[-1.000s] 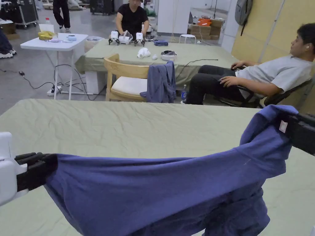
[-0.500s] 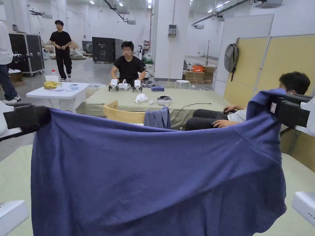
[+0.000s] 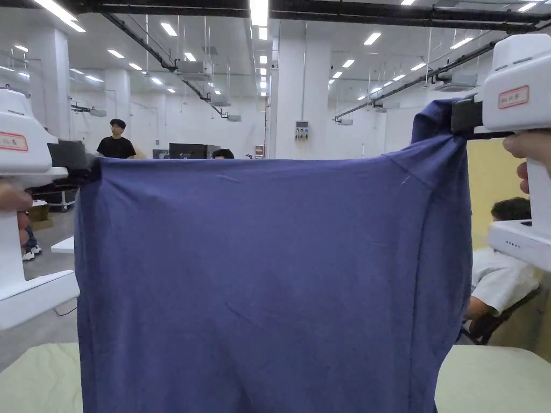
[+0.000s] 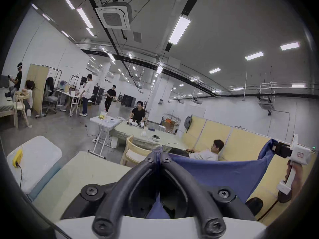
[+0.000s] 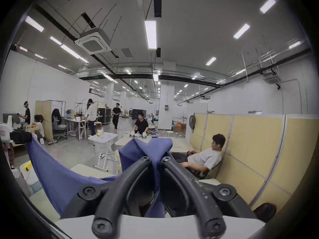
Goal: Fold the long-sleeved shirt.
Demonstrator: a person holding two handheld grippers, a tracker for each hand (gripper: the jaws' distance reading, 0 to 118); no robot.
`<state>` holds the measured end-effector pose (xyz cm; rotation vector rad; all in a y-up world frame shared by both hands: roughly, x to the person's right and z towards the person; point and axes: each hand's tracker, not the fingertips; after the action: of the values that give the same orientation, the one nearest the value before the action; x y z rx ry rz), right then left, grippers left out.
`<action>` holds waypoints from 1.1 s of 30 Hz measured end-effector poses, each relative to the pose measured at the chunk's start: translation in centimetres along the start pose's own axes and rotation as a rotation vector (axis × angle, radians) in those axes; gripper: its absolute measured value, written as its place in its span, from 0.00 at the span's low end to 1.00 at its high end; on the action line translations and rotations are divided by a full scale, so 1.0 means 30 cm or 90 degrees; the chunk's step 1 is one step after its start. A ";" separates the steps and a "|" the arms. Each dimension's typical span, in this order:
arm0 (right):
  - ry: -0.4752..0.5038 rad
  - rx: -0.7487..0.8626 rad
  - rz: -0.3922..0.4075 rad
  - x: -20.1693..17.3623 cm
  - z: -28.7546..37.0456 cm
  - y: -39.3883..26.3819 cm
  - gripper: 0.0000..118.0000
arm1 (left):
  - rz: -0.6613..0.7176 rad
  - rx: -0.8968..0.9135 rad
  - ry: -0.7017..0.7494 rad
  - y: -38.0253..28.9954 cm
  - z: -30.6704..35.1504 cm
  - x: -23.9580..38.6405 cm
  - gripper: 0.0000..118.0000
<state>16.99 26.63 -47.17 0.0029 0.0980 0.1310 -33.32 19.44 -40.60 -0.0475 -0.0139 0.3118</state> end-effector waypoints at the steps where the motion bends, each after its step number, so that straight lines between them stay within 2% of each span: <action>1: -0.012 0.006 0.010 -0.005 -0.037 0.043 0.07 | -0.008 0.003 0.004 0.029 -0.034 0.007 0.00; 6: -0.025 0.011 -0.011 -0.032 -0.218 0.214 0.07 | -0.055 0.037 0.019 0.158 -0.204 0.032 0.00; 9: -0.040 0.030 0.019 -0.042 -0.310 0.291 0.07 | -0.044 0.041 0.024 0.226 -0.293 0.037 0.00; 12: -0.043 0.041 0.012 -0.037 -0.381 0.340 0.07 | -0.098 0.065 0.040 0.279 -0.374 0.059 0.00; 16: -0.066 0.066 -0.001 -0.031 -0.474 0.367 0.07 | -0.090 0.098 0.030 0.349 -0.467 0.061 0.00; 17: -0.067 0.076 -0.012 -0.066 -0.384 0.310 0.07 | -0.090 0.096 0.034 0.360 -0.493 0.066 0.00; 20: -0.070 0.079 -0.016 -0.080 -0.431 0.292 0.07 | -0.132 0.080 0.066 0.341 -0.532 0.133 0.00; 24: -0.082 0.066 0.006 -0.098 -0.554 0.234 0.07 | -0.156 0.095 0.075 0.311 -0.626 0.124 0.00; 27: -0.067 0.043 0.021 -0.099 -0.684 0.132 0.07 | -0.159 0.077 0.091 0.234 -0.717 0.092 0.00; 28: -0.057 0.019 0.036 -0.101 -0.740 0.076 0.07 | -0.172 0.062 0.100 0.205 -0.786 0.046 0.00; 30: -0.034 -0.044 0.032 -0.105 -0.859 -0.059 0.07 | -0.200 0.022 0.106 0.092 -0.874 -0.004 0.00; 33: -0.007 -0.131 0.041 -0.134 -1.020 -0.316 0.07 | -0.175 -0.039 0.116 -0.136 -1.031 -0.120 0.00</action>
<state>11.27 16.61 -77.31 -0.1982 0.0739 0.2048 -34.85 13.07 -71.31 -0.1331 0.1505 0.0312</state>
